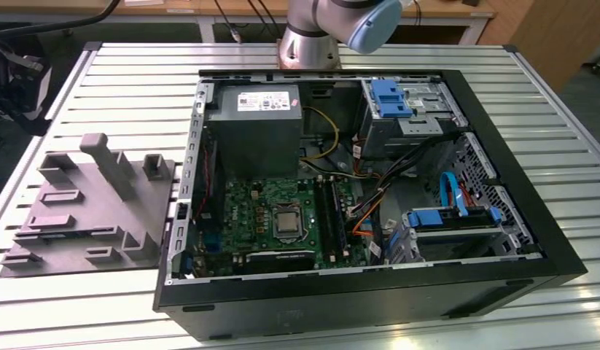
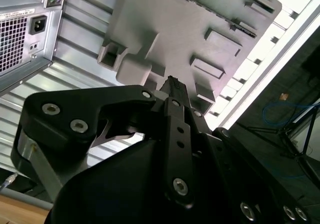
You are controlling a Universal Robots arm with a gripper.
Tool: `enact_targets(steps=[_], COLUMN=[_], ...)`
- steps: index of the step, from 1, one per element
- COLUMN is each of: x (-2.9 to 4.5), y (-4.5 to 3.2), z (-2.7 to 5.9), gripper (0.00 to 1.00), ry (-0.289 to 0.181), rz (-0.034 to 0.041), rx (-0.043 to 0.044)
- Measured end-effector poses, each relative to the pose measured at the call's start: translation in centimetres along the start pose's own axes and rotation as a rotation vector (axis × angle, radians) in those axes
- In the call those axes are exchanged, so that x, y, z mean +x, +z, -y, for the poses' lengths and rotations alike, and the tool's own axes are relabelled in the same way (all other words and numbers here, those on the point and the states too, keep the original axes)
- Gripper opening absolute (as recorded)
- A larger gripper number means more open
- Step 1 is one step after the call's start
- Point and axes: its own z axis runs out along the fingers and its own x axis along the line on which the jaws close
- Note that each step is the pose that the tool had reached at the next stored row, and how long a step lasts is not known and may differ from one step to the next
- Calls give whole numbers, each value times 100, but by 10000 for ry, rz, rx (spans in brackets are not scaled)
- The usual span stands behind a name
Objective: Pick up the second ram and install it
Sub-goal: 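Reach for the second ram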
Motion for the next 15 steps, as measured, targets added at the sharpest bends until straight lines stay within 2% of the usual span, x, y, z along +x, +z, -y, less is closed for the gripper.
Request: enact_targets(steps=[15], x=[48], y=[122], z=[150], gripper=[10], ry=[0], rz=[1], rx=[-1])
